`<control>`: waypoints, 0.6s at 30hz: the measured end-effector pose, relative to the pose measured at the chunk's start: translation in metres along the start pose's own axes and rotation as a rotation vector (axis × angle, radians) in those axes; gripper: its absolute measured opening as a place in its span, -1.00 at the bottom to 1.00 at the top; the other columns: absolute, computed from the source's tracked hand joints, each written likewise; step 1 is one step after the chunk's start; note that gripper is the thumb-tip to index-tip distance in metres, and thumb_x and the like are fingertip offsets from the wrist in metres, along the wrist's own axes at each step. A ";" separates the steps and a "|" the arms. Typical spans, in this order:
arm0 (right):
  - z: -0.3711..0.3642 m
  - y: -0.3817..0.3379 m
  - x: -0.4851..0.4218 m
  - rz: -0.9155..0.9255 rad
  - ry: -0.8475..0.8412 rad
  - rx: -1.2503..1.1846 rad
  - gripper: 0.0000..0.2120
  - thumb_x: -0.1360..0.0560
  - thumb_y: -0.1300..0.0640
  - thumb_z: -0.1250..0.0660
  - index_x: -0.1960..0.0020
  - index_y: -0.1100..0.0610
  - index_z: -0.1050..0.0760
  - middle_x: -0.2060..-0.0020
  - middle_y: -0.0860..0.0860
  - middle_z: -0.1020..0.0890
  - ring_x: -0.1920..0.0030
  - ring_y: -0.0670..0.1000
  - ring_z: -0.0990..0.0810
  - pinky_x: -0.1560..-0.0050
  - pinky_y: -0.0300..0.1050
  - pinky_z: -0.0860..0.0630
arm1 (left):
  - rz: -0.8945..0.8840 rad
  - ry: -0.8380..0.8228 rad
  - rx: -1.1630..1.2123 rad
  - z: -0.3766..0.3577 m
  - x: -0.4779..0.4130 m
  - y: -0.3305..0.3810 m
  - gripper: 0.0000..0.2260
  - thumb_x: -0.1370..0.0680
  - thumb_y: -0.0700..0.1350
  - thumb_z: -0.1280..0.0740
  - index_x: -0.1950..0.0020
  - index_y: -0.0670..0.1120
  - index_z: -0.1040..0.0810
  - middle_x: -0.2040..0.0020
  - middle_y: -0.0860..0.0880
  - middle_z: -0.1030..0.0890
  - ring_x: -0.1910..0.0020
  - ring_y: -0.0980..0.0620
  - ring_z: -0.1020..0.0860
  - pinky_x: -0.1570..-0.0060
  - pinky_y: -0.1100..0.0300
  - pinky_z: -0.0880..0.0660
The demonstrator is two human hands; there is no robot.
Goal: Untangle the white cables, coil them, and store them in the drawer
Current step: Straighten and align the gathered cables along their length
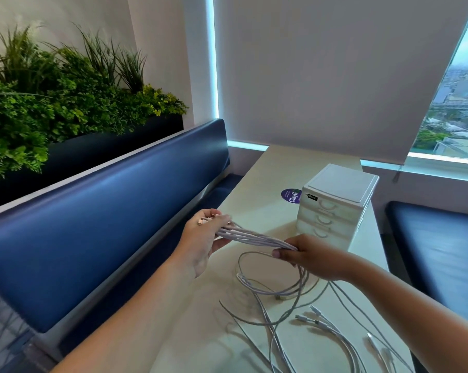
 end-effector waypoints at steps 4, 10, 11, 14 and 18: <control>-0.012 0.001 0.001 0.001 -0.018 -0.055 -0.61 -0.53 -0.16 -0.26 0.37 0.03 -0.35 0.48 -0.13 -0.34 0.43 -0.12 -0.30 0.31 -0.22 -0.26 | -0.071 0.072 -0.011 -0.001 0.002 0.006 -0.88 -0.56 -0.22 -0.38 -0.06 -0.14 -0.48 0.18 -0.09 -0.66 0.29 0.05 -0.65 0.25 0.22 -0.62; -0.025 0.005 0.005 -0.001 0.004 -0.085 -0.60 -0.53 -0.19 -0.25 0.35 0.04 -0.35 0.44 -0.08 -0.34 0.39 -0.08 -0.30 0.29 -0.15 -0.25 | -0.099 0.130 -0.019 0.000 0.004 0.006 -0.87 -0.59 -0.23 -0.32 -0.11 -0.15 -0.44 0.08 -0.17 -0.67 0.21 0.01 -0.70 0.25 0.19 -0.64; -0.025 0.005 0.006 0.001 0.005 -0.094 -0.60 -0.53 -0.18 -0.25 0.36 0.04 -0.34 0.44 -0.06 -0.34 0.39 -0.08 -0.30 0.30 -0.15 -0.24 | -0.084 0.125 -0.011 0.001 0.004 0.005 -0.88 -0.59 -0.23 -0.31 -0.10 -0.14 -0.44 0.08 -0.17 -0.67 0.20 0.01 -0.71 0.23 0.18 -0.65; -0.028 0.005 0.008 0.010 0.002 -0.106 -0.59 -0.53 -0.19 -0.23 0.36 0.04 -0.33 0.42 -0.03 -0.33 0.37 -0.06 -0.29 0.28 -0.13 -0.24 | -0.013 0.074 0.021 0.002 0.003 0.002 -0.90 -0.58 -0.26 -0.33 -0.06 -0.14 -0.45 0.08 -0.20 -0.66 0.15 0.00 -0.71 0.21 0.17 -0.65; -0.020 0.008 0.007 0.002 0.024 -0.088 -0.59 -0.53 -0.20 -0.22 0.36 0.03 -0.35 0.43 -0.06 -0.36 0.37 -0.06 -0.31 0.28 -0.14 -0.25 | 0.046 0.032 -0.101 0.011 0.004 -0.003 -0.92 -0.55 -0.23 -0.39 0.02 -0.14 -0.50 0.14 -0.12 -0.64 0.21 0.04 -0.65 0.23 0.22 -0.61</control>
Point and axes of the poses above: each hand's wrist, its own x-axis away from the middle knuckle, its own z-axis out of the back of the hand, y = z × x, the point moved 6 cm from there along -x, towards the middle knuckle
